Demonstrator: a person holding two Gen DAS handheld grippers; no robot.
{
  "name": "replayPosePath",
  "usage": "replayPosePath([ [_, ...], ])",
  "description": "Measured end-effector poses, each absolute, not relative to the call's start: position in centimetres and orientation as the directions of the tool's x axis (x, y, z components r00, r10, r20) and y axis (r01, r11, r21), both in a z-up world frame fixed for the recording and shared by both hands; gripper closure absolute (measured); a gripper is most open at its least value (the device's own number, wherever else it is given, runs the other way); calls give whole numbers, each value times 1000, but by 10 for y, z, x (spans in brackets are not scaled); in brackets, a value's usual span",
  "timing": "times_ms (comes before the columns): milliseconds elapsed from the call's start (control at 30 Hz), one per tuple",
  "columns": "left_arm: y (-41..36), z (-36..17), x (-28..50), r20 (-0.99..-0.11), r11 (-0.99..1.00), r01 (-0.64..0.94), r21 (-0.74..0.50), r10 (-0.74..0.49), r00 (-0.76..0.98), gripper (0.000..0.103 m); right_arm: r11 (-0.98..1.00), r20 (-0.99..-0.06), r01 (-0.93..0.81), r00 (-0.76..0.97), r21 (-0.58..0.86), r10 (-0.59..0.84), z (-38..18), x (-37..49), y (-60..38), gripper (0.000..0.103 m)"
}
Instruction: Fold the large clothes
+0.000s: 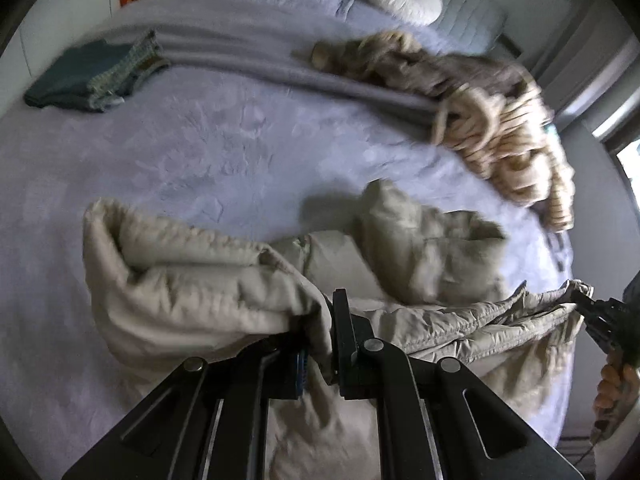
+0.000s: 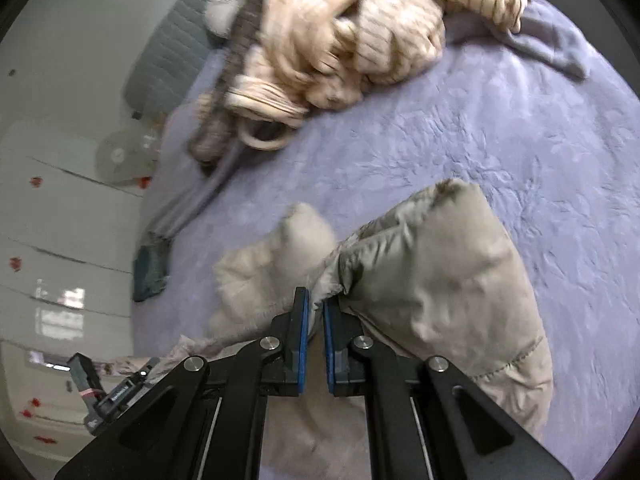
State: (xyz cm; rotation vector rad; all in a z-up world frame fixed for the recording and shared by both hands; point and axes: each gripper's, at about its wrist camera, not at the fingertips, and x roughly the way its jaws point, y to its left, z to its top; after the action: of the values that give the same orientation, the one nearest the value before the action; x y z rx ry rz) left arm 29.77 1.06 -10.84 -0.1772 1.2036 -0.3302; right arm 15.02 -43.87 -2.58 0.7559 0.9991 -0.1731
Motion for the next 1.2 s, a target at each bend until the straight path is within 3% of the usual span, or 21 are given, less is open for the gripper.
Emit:
replayPosePath([
  [233,-11,-202,335,-897,946,122,-301,-324,299,91,701,-838,527,511,481,191,-120,185,-464,95],
  [467,-22,-221,341,-880,943,179,-281,-328,345,90,725,-817,487,547,487,182,-144,195,-464,98],
  [600,-20,-205,338,-875,946,181,-268,-318,366,90,724,-821,492,543,483,178,-139,194,-464,97],
  [633,-18,-197,334,-869,947,189,-260,-315,382,86,722,-825,499,537,479,177,-134,193,-464,95],
  [700,-12,-178,321,-852,949,203,-241,-307,424,65,722,-835,509,523,468,172,-123,191,-463,92],
  [733,-10,-169,316,-843,954,202,-221,-291,452,28,730,-841,509,515,455,165,-114,186,-461,87],
  [767,-5,-158,308,-830,962,193,-195,-267,491,1,736,-843,507,513,448,159,-109,183,-459,81],
  [833,3,-137,293,-785,965,196,-176,-258,563,1,759,-843,490,518,429,142,-91,171,-450,43],
  [867,4,-132,290,-784,959,211,-187,-276,557,1,772,-835,467,530,432,147,-84,167,-444,43],
  [900,4,-130,289,-787,953,219,-209,-297,540,1,789,-828,436,539,432,156,-79,166,-437,45],
  [933,1,-131,287,-787,943,229,-240,-327,523,10,826,-826,381,538,415,167,-73,166,-423,56],
  [967,-6,-136,287,-791,927,256,-274,-369,489,25,853,-830,341,531,395,172,-72,168,-411,65],
  [1000,-13,-143,286,-799,915,279,-290,-392,456,31,874,-837,307,517,377,179,-74,173,-400,77],
  [1067,-37,-163,284,-812,906,302,-296,-405,420,46,908,-855,234,476,348,205,-91,187,-372,80],
  [1133,-62,-183,283,-825,914,313,-258,-377,420,46,929,-872,202,449,311,194,-115,202,-352,80],
  [1200,-84,-202,286,-829,937,319,-144,-291,477,46,946,-882,195,448,259,149,-134,211,-344,84],
])
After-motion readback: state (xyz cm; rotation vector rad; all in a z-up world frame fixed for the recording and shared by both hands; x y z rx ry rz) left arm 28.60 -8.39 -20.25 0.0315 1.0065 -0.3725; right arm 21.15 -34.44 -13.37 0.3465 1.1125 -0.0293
